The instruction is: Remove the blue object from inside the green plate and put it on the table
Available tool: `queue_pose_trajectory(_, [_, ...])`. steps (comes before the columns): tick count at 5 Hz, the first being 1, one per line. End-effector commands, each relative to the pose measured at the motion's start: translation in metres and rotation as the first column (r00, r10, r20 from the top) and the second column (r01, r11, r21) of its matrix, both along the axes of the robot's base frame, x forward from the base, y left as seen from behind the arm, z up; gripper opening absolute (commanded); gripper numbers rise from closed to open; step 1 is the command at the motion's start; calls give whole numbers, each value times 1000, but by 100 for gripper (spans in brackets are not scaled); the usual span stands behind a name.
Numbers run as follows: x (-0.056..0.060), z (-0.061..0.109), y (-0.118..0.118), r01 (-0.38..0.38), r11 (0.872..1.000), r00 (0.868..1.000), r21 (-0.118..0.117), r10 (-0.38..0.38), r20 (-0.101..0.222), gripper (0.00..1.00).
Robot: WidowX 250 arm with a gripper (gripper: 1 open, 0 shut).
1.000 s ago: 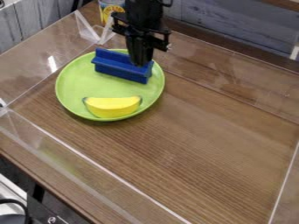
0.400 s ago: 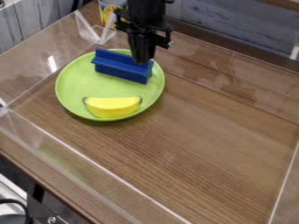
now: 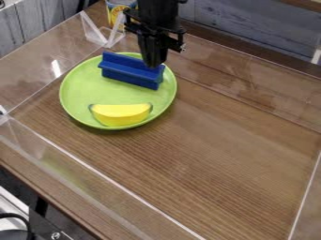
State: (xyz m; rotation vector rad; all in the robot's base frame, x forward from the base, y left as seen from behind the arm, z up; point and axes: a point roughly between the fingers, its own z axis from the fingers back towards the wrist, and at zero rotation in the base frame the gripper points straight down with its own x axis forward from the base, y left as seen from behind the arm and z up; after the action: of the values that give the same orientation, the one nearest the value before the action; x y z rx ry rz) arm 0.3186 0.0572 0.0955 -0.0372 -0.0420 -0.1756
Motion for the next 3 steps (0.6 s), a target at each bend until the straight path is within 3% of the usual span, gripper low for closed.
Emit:
queue_pose_trajectory(1, [10,35,2,6,1000,993,24,-9,119,0])
queue_pose_trajectory(2, [10,36,3,13,1000,992,26,-16,127,0])
queue_pose_trajectory(3, [12,30,7,30,999,991,26,-34,127,100])
